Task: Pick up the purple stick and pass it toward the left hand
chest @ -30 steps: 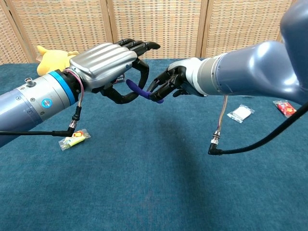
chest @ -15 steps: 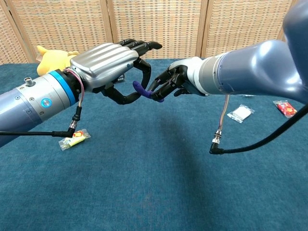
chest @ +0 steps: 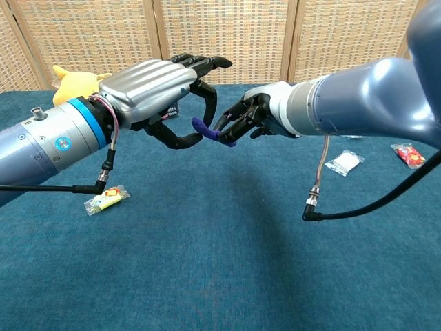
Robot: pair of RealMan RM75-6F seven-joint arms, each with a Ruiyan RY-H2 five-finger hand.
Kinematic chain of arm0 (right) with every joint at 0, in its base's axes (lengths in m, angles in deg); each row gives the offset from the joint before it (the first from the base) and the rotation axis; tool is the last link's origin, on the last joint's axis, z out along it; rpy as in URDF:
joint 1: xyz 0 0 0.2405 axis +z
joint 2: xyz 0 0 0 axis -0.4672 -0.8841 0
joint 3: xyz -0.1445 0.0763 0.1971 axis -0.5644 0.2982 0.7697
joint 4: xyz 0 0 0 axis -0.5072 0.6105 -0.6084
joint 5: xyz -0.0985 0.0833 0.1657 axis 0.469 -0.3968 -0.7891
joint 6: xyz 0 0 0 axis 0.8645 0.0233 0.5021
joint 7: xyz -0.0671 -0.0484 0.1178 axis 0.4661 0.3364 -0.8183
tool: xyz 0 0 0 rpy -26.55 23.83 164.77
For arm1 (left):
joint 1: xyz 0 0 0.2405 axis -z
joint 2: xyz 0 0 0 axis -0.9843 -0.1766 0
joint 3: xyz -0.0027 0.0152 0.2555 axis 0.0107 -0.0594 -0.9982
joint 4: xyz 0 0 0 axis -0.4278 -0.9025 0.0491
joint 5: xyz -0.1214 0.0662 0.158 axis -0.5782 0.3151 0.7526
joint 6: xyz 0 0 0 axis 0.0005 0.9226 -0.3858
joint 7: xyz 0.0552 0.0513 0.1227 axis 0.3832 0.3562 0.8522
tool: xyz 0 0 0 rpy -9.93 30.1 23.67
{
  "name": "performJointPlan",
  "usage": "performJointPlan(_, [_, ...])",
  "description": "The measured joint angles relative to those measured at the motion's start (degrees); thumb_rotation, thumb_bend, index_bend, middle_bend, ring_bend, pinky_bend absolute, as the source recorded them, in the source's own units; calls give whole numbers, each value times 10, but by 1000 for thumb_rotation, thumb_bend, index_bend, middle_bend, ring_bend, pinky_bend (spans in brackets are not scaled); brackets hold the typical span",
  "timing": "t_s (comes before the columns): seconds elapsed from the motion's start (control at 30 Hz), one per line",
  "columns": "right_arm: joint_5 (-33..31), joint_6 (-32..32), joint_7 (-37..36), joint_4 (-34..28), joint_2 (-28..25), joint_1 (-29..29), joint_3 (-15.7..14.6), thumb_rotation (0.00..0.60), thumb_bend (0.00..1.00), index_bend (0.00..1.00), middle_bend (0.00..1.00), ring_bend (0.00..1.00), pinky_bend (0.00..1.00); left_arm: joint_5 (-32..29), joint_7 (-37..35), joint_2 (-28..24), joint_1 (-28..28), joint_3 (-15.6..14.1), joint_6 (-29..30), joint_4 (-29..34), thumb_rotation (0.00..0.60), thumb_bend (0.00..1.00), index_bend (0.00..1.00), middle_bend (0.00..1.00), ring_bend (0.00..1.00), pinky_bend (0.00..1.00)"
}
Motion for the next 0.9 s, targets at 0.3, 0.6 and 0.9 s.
performJointPlan(0.3, [1, 1, -2, 3, 1, 1, -2, 600, 642, 673, 97, 0, 0, -1, -1, 3, 0, 0, 2, -3, 600, 366, 538, 0, 0, 0])
performJointPlan(0.6, [1, 3, -3, 5, 1, 1, -4, 600, 645, 673, 97, 0, 0, -5, -4, 6, 2, 3, 2, -8, 600, 386, 599, 0, 0, 0])
performJointPlan(0.9, [1, 5, -5, 7, 0, -1, -6, 600, 648, 673, 97, 0, 0, -13, -15, 11, 2, 5, -1, -7, 600, 453, 680, 0, 0, 0])
